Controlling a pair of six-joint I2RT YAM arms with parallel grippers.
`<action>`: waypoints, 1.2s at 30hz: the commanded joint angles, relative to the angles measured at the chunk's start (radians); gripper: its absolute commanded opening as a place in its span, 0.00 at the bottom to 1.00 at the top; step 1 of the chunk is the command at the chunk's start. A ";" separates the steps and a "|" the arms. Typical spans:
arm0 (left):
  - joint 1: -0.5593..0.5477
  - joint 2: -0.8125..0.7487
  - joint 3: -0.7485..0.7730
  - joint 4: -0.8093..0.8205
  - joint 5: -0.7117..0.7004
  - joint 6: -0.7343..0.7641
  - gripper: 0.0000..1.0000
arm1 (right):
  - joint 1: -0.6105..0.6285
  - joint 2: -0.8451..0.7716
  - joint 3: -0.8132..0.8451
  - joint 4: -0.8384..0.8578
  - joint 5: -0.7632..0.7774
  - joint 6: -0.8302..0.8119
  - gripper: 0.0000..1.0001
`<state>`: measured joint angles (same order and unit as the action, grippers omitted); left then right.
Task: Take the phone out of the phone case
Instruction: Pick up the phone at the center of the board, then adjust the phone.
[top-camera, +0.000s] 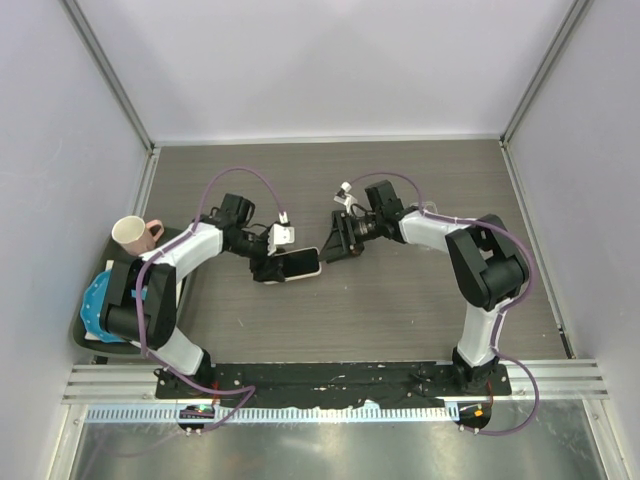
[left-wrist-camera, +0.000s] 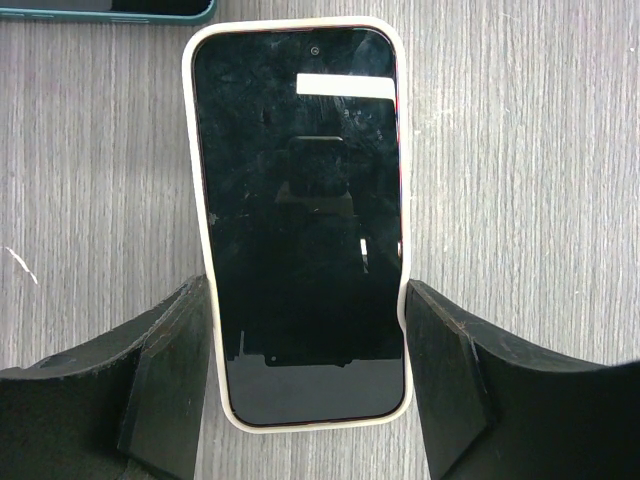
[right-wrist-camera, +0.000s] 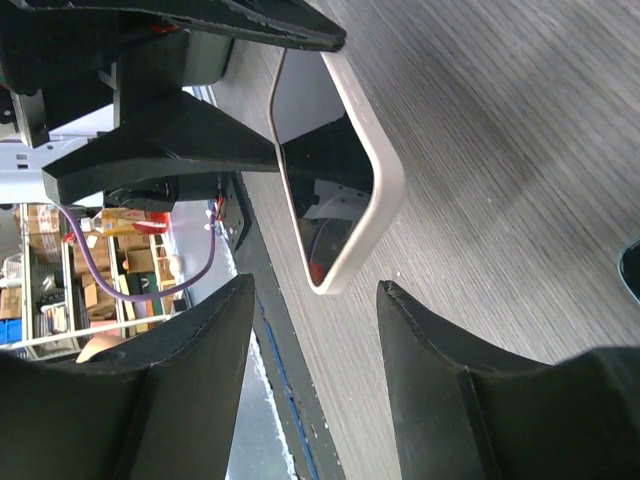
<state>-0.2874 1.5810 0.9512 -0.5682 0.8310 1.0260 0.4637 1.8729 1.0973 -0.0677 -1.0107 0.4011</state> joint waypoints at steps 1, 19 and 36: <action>-0.004 -0.050 0.011 0.064 0.071 -0.001 0.00 | 0.029 0.020 0.061 0.017 -0.011 -0.001 0.58; -0.036 -0.093 0.004 0.074 0.083 -0.038 0.00 | 0.047 0.078 0.121 0.115 -0.055 0.093 0.48; -0.038 -0.107 -0.018 0.172 0.042 -0.135 0.27 | 0.076 0.074 0.113 0.042 -0.075 -0.001 0.01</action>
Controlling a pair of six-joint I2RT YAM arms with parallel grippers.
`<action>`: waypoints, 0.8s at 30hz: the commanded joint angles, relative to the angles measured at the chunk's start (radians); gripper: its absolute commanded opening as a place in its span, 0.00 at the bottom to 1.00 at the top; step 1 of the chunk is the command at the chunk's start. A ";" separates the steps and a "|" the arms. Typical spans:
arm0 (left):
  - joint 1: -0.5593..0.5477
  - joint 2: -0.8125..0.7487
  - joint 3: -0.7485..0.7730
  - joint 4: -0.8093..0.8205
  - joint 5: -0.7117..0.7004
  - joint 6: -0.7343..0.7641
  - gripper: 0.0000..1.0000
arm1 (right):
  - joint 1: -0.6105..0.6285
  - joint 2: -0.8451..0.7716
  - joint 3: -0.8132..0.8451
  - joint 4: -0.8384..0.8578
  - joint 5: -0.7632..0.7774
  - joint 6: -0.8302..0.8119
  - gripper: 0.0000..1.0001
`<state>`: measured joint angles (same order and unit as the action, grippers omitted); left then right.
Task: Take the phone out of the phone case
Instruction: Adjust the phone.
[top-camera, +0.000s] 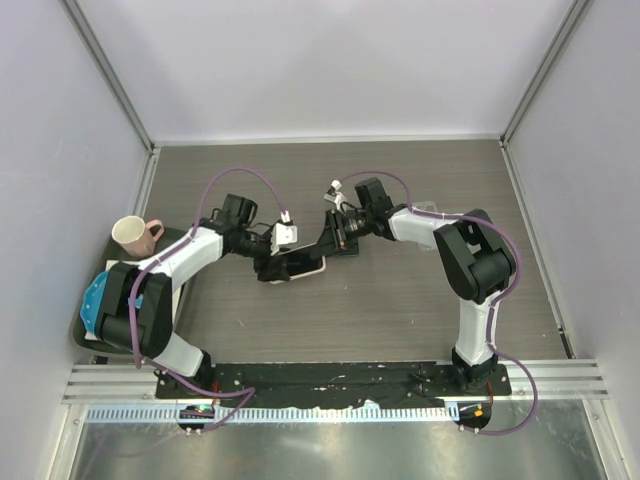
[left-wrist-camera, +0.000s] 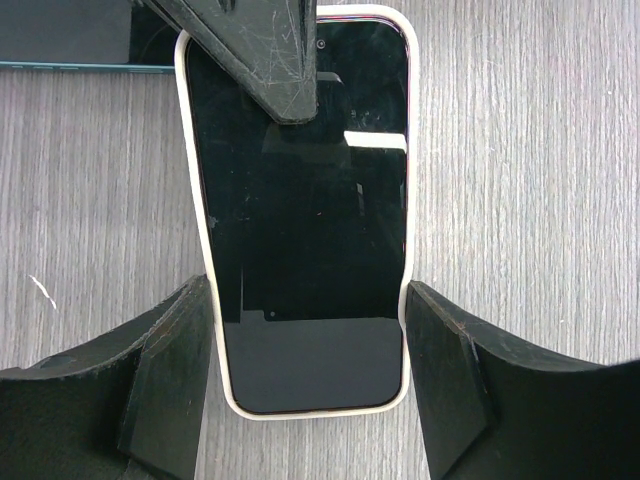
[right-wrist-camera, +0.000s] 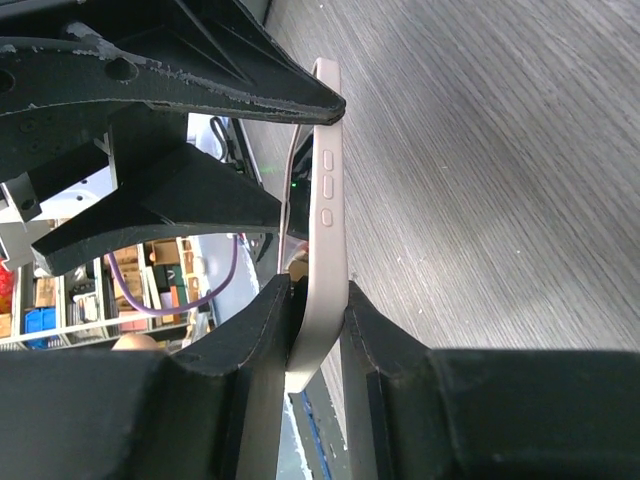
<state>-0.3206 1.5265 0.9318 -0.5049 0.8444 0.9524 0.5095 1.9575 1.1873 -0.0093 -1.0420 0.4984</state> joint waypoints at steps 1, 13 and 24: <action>-0.003 -0.055 -0.001 0.112 0.025 -0.070 0.35 | 0.031 -0.023 0.021 -0.043 -0.040 -0.116 0.01; 0.026 -0.112 -0.031 0.109 0.061 -0.106 0.79 | 0.031 -0.103 0.008 -0.213 0.089 -0.327 0.01; 0.089 -0.034 0.022 -0.013 0.153 -0.029 0.88 | 0.031 -0.189 -0.009 -0.319 0.131 -0.545 0.01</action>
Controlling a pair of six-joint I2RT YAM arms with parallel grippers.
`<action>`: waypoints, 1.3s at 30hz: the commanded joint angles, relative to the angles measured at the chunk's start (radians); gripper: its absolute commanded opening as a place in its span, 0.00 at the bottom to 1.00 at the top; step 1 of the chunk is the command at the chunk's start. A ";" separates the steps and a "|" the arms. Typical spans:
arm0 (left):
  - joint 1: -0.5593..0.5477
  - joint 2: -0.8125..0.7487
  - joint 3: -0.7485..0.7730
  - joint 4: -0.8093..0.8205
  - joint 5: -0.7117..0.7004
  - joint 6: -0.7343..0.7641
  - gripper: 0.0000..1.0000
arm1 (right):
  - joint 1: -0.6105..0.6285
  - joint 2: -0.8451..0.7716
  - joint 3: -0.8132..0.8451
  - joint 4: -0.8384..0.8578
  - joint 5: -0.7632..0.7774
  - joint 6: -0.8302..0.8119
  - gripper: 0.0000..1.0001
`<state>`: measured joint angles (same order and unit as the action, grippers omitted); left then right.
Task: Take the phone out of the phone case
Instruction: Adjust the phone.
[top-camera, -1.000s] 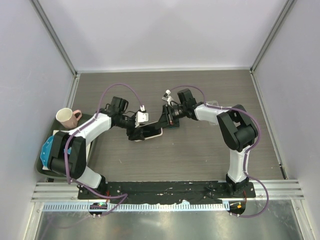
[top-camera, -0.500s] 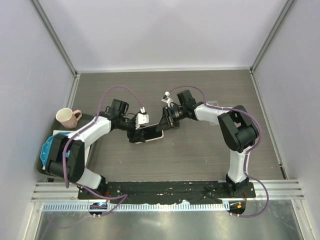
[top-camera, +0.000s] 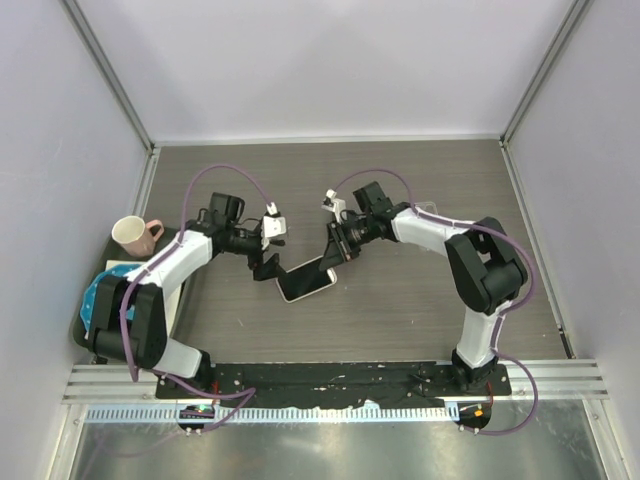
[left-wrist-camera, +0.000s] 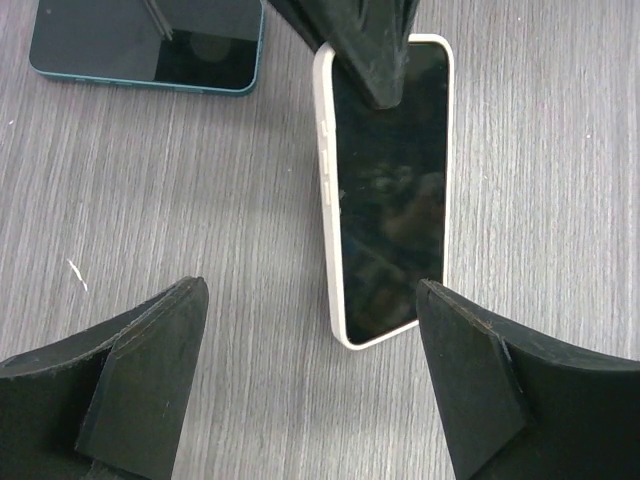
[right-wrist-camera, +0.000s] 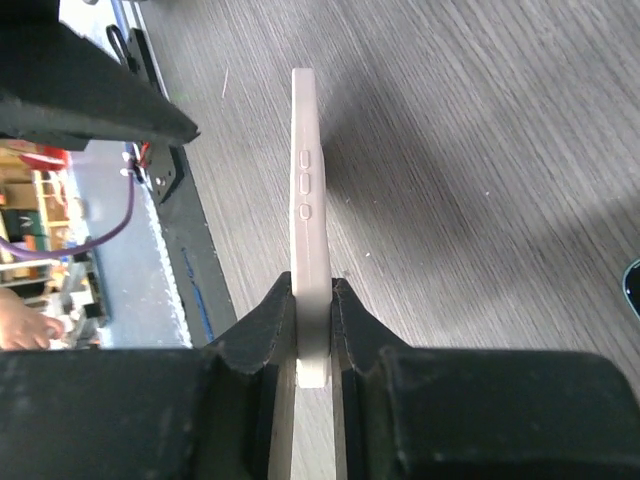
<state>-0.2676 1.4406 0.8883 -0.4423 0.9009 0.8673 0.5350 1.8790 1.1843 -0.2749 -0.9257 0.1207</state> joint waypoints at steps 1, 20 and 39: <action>0.039 0.072 0.087 -0.178 0.137 0.118 0.89 | 0.003 -0.145 -0.015 -0.053 0.037 -0.194 0.01; -0.065 0.139 0.133 -0.133 0.015 0.027 0.93 | 0.097 -0.379 -0.089 0.036 0.192 -0.388 0.01; -0.101 0.213 0.230 -0.367 0.056 0.183 0.54 | 0.103 -0.462 -0.124 0.083 0.251 -0.378 0.01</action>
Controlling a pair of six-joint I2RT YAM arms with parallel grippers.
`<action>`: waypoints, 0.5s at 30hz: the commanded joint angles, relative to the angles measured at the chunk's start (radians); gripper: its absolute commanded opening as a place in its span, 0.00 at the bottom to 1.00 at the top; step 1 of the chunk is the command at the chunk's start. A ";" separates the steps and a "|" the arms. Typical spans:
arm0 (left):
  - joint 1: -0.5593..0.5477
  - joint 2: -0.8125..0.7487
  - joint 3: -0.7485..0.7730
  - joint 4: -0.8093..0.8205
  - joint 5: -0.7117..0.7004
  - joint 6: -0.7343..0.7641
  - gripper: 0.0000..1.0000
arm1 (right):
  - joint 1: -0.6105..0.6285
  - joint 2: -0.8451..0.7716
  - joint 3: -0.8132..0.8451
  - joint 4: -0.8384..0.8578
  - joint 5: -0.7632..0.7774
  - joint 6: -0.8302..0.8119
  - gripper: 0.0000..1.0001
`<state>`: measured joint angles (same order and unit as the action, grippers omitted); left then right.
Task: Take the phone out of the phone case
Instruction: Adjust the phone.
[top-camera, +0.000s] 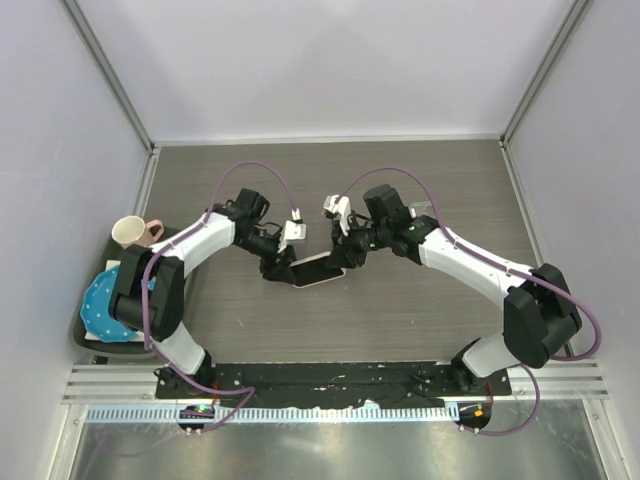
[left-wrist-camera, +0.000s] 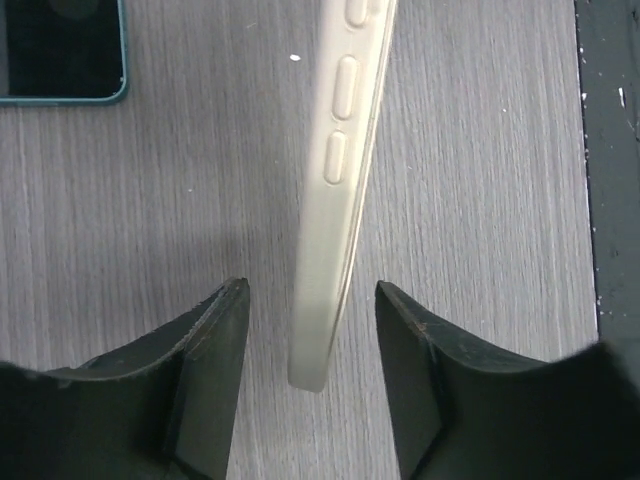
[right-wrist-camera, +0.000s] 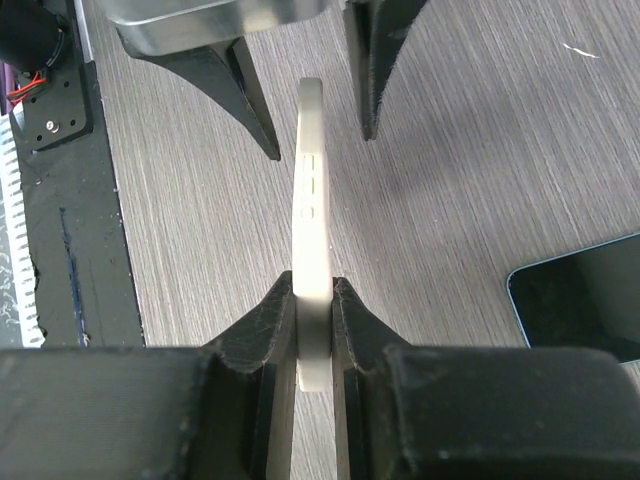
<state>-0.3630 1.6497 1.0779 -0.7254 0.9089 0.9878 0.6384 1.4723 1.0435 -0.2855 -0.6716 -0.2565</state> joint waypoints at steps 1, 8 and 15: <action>-0.007 0.007 0.042 -0.092 0.051 0.068 0.47 | 0.000 -0.056 0.016 0.095 0.001 -0.003 0.01; -0.007 0.002 0.036 -0.077 0.058 0.051 0.18 | 0.000 -0.069 0.001 0.100 0.003 -0.004 0.01; -0.008 -0.010 0.062 -0.104 0.051 0.038 0.00 | -0.002 -0.052 0.035 0.011 -0.091 -0.055 0.09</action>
<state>-0.3668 1.6562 1.0904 -0.8074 0.9314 1.0294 0.6395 1.4555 1.0340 -0.2863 -0.6750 -0.2874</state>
